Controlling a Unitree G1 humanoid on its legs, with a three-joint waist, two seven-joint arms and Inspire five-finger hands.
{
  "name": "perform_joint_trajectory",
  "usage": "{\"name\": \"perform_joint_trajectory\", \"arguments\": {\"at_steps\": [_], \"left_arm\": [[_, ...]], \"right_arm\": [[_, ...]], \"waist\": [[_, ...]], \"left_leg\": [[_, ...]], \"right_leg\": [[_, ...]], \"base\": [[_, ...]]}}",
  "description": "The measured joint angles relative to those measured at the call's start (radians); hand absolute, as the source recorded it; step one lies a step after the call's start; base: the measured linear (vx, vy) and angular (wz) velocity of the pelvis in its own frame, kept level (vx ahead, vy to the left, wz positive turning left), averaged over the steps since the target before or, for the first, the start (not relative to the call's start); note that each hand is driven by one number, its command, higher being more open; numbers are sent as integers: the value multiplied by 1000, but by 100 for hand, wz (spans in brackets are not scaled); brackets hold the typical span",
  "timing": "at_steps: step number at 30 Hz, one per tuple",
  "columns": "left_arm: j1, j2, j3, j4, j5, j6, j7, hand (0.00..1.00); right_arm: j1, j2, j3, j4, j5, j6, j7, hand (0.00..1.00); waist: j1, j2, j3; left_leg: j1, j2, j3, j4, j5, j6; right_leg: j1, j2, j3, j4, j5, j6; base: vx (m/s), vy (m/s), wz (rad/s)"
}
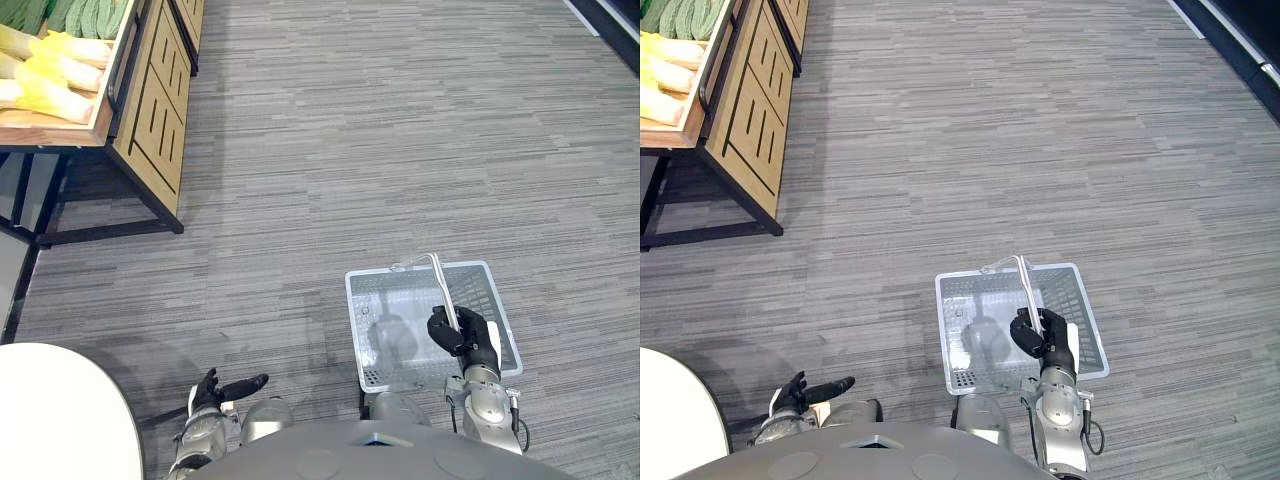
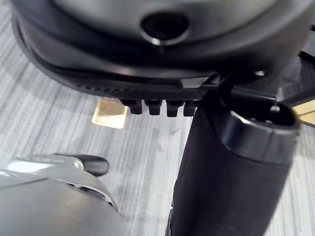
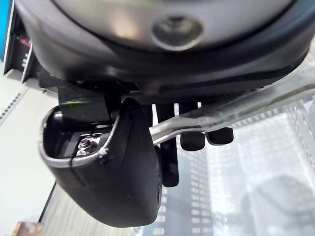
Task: Pick vegetable in the basket
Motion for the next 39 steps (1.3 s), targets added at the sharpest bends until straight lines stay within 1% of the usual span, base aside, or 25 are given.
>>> {"name": "perform_joint_trajectory", "arguments": {"at_steps": [2, 5, 8, 10, 11, 16, 20, 22, 24, 25, 26, 28, 29, 30, 31, 32, 33, 34, 35, 36, 37, 38, 39], "left_arm": [[6, 1, 3, 0, 0, 0, 1, 100], [7, 5, 18, -1, 0, -1, 1, 100], [8, 18, 20, -2, -2, -2, 1, 100], [8, 21, 21, -3, -2, -3, 1, 100], [10, 20, 33, -3, -3, -3, 2, 100], [20, 20, 40, -11, -5, -3, 3, 100], [39, 20, 40, -34, -4, -3, 3, 100], [40, 17, 38, -34, -4, 0, 3, 100], [40, 18, 36, -34, -4, 1, 3, 100], [40, 17, 36, -35, -4, 1, 3, 100], [40, 17, 37, -36, -4, 1, 3, 100], [43, 23, 36, -38, -4, 3, 3, 100], [45, 25, 25, -42, -5, 6, 8, 100], [47, 28, 21, -43, -5, 6, 9, 100], [54, 40, 5, -42, -7, 16, 11, 100], [54, 45, -2, -42, -8, 18, 12, 100], [50, 49, -9, -42, -8, 18, 12, 100], [46, 48, -10, -42, -8, 19, 18, 100], [44, 48, -11, -43, -8, 19, 21, 100], [45, 47, -11, -43, -8, 19, 24, 100], [48, 48, -10, -42, -8, 21, 29, 100], [48, 48, -10, -42, -7, 21, 31, 100], [44, 51, -10, -42, -6, 22, 31, 100]], "right_arm": [[-8, -7, 11, 5, 0, 0, 0, 0], [-28, -9, 40, 33, 0, 0, 0, 0], [-37, -8, 85, 36, 1, 0, 4, 0], [-39, -8, 95, 36, 1, 0, 4, 0], [-41, -8, 102, 36, 1, 0, 4, 0], [-42, -8, 102, 36, 2, 0, 4, 0], [-42, -9, 102, 36, 2, 0, 4, 0], [-43, -9, 102, 36, 2, 0, 4, 0], [-36, -8, 99, 36, 3, 1, 3, 0], [-35, -7, 95, 36, 3, 1, 3, 0], [-36, -6, 89, 35, 3, 1, 0, 0], [-32, -5, 87, 24, 3, 0, 0, 0], [-32, -3, 87, 25, 3, 1, 0, 0], [-32, -1, 87, 25, 4, 1, 0, 0], [-29, 8, 77, 25, 14, 1, 0, 0], [-29, 10, 72, 26, 25, 1, 0, 0], [-32, 10, 63, 26, 25, 1, 0, 0], [-40, 10, 54, 26, 26, 1, 0, 0], [-43, 10, 50, 26, 26, 1, 0, 0], [-52, 10, 44, 27, 26, 2, 0, 0], [-58, 10, 45, 27, 27, 2, 0, 0], [-60, 10, 45, 27, 27, 2, 0, 0], [-66, 8, 42, 27, 33, 6, 0, 0]], "waist": [[2, -5, -2], [2, -22, -12], [5, -48, -20], [6, -56, -18], [10, -62, -17], [26, -67, -15], [28, -76, -12], [28, -75, 1], [26, -73, 7], [23, -73, 9], [22, -71, 16], [20, -75, 29], [6, -86, 36], [4, -88, 37], [-3, -90, 38], [-3, -90, 38], [-2, -88, 39], [-3, -81, 44], [-3, -76, 48], [-2, -70, 58], [-2, -76, 63], [-2, -81, 65], [-6, -83, 66]], "left_leg": [[-2, -3, -6, -1, 0, 0], [-1, -10, -7, 0, -1, 4], [2, -15, 1, 4, -2, 7], [5, -15, 8, 5, -3, 9], [12, -16, 23, 6, -4, 11], [14, -15, 54, 39, -30, 16], [17, -18, 53, 41, -34, 21], [19, -15, 43, 64, -48, 27], [18, -12, 22, 103, -71, 37], [18, -12, 15, 114, -79, 40], [19, -11, 6, 139, -94, 46], [23, -22, -18, 156, -118, 76], [37, -38, -46, 147, -117, 92], [40, -40, -51, 143, -116, 94], [53, -40, -69, 136, -117, 99], [53, -39, -77, 135, -119, 100], [51, -36, -93, 132, -123, 99], [53, -25, -99, 124, -125, 96], [57, -18, -103, 122, -125, 92], [82, -7, -103, 111, -127, 73], [118, -7, -102, 78, -132, 61], [140, -7, -102, 59, -135, 52], [180, 4, -109, 26, -144, 35]], "right_leg": [[1, -1, -6, 0, 0, 0], [2, -7, -8, 0, 1, 2], [2, -10, 3, 0, 4, 5], [2, -10, 10, 0, 4, 5], [2, -8, 28, 0, 7, 8], [-2, -5, 59, 0, 9, 13], [-2, -9, 59, 16, 7, 12], [-29, -12, 54, 112, -40, 11], [-71, -23, 32, 265, -93, 10], [-84, -25, 25, 309, -100, 5], [-111, -33, 14, 392, -104, 0], [-156, -64, 7, 521, -106, -4], [-194, -93, 5, 616, -108, -4], [-200, -94, 5, 626, -118, -7], [-202, -96, 5, 628, -149, -29], [-206, -92, 5, 611, -159, -30], [-221, -82, 1, 550, -167, -28], [-231, -63, 0, 449, -160, -18], [-231, -53, 0, 391, -149, -4], [-230, -36, -3, 285, -129, 18], [-231, -38, -17, 191, -107, 31], [-231, -39, -27, 158, -94, 31], [-223, -33, -32, 170, 37, 10]], "base": [[22, 10, 12], [0, 0, 0], [-46, 6, -7], [-69, -13, -15], [-79, -16, -24], [-51, -3, -23], [0, 8, 0], [2, 45, 14], [-23, 56, 29], [-72, 83, 29], [-108, 87, 26], [-102, 82, 39], [-35, 50, 42], [4, 55, 52], [55, 33, 35], [134, -1, 44], [203, -53, 36], [224, -86, 35], [290, -124, 24], [369, -171, 17], [393, -193, 13], [416, -229, 17], [418, -231, 15]]}}
